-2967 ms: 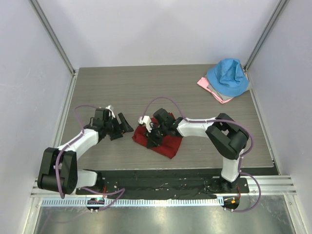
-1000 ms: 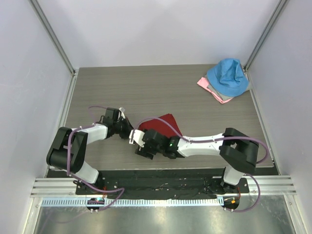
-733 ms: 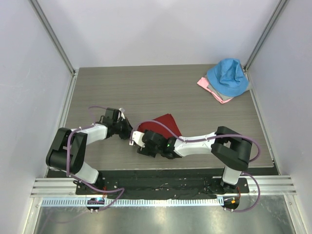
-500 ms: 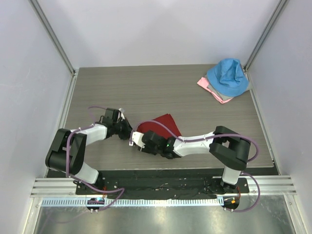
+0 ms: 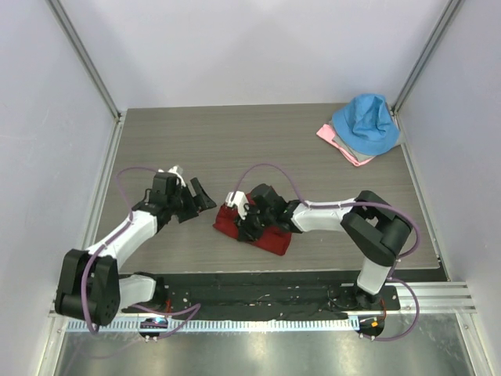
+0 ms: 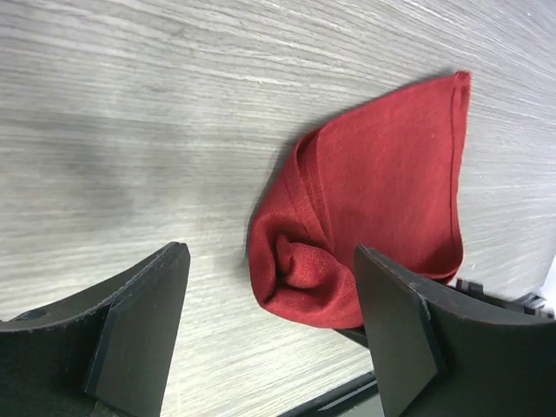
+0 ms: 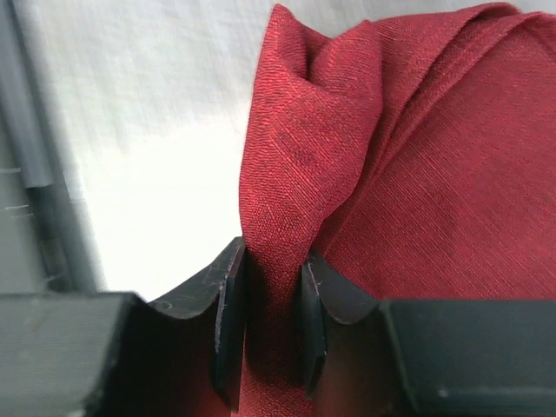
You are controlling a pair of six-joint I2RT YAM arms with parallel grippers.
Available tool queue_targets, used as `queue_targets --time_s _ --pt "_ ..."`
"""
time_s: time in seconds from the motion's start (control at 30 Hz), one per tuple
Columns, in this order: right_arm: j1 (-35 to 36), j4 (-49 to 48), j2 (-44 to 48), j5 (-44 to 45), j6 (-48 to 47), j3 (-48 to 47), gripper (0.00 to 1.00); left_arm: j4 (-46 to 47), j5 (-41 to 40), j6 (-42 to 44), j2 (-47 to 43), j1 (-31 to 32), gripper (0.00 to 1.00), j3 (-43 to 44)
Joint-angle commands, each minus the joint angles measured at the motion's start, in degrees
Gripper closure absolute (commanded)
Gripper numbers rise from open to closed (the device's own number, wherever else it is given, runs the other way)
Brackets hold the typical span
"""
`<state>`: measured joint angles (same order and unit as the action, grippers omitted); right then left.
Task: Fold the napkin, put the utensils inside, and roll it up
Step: Roll the napkin with the utensil
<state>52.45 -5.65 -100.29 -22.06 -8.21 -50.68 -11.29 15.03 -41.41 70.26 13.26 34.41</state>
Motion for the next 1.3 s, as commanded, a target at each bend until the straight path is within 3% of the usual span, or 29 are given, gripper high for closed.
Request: queue_targets --time_s 0.0,0.17,0.5,0.67,1.0,1.27 --pt "-3.5 -3.3 -2.1 -20.9 7.9 -0.3 0.69 2.5 1.3 2.6 -3.8 -0.2 0.2 -3.4" --pt "-7.7 -5.5 -6.0 -31.3 12.2 -2.1 0.7 6.7 4.9 2.6 -3.7 0.0 0.23 -5.9" --pt "-13.8 -11.8 -14.1 -38.7 19.5 -4.2 0.7 17.9 10.6 2.3 -2.6 2.7 0.34 -9.4" --pt "-15.0 -14.2 -16.8 -39.4 22.4 -5.0 0.7 21.0 11.8 2.5 0.2 4.1 0.38 -9.9" --pt "-15.9 -13.3 -18.3 -38.0 22.2 -5.5 0.7 22.9 13.9 2.3 5.7 5.3 0.6 -9.2" --pt "-16.0 -10.9 -18.7 -36.7 20.6 -5.8 0.71 32.2 16.5 -5.6 6.0 5.4 0.59 -10.3"
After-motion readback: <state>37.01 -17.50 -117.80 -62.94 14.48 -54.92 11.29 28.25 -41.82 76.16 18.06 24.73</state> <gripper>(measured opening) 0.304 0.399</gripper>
